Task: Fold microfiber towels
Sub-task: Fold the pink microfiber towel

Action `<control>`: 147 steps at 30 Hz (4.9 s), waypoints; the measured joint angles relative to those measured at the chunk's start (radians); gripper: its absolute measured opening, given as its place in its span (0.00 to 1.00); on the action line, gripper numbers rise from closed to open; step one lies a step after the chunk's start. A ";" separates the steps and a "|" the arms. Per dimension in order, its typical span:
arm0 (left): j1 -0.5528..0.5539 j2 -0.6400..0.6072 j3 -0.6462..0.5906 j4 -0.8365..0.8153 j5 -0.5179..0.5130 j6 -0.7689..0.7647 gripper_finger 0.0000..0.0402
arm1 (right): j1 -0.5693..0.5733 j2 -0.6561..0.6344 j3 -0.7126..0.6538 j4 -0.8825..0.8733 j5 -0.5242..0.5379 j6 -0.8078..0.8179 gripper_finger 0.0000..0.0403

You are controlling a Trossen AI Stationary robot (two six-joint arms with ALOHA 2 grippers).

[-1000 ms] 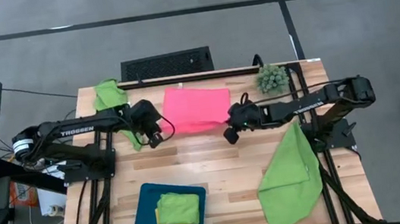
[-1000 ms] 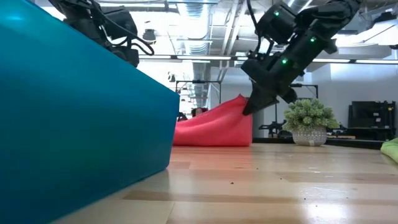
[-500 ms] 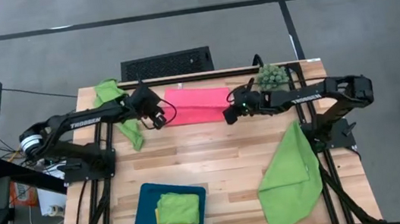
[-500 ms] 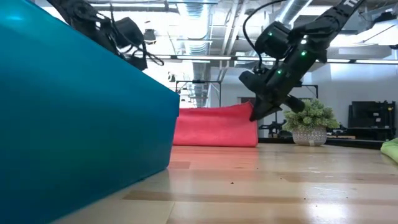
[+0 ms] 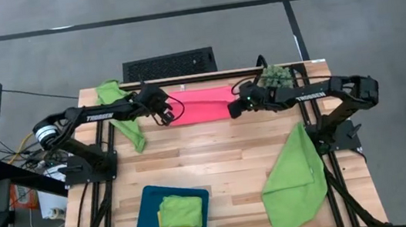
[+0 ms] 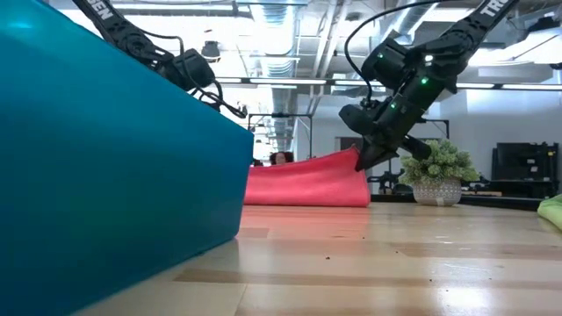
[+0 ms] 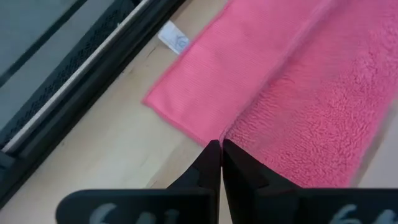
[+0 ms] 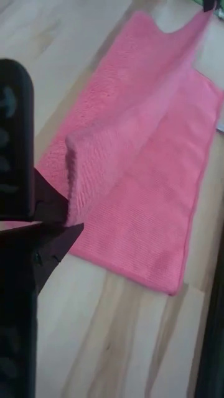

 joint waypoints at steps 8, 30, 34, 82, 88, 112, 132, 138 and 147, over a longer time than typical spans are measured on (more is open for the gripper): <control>0.035 0.000 0.001 0.019 -0.012 -0.001 0.00 | -0.049 0.001 0.001 0.039 0.007 -0.001 0.06; 0.041 -0.001 0.001 0.063 0.011 0.067 0.13 | -0.113 0.001 0.001 0.040 -0.014 0.006 0.23; 0.041 -0.001 0.001 0.064 0.037 0.097 0.18 | -0.115 0.001 0.001 0.094 -0.015 0.008 0.28; 0.263 -0.256 0.000 -0.005 0.502 -0.078 0.27 | -0.321 0.236 0.276 -0.158 -0.368 -0.813 0.43; 0.263 -0.256 0.000 -0.005 0.501 -0.073 0.27 | -0.304 0.321 0.395 -0.212 -0.367 -0.857 0.44; 0.263 -0.256 0.000 -0.005 0.475 -0.066 0.27 | -0.334 0.445 0.558 -0.352 -0.375 -0.929 0.33; 0.263 -0.256 0.000 -0.005 0.475 -0.067 0.27 | -0.333 0.445 0.557 -0.390 -0.381 -0.968 0.03; 0.263 -0.256 0.000 -0.009 0.474 -0.069 0.27 | -0.335 0.439 0.556 -0.383 -0.379 -0.910 0.02; 0.263 -0.256 0.000 -0.068 0.474 -0.067 0.27 | -0.365 0.409 0.556 -0.369 -0.322 -0.856 0.01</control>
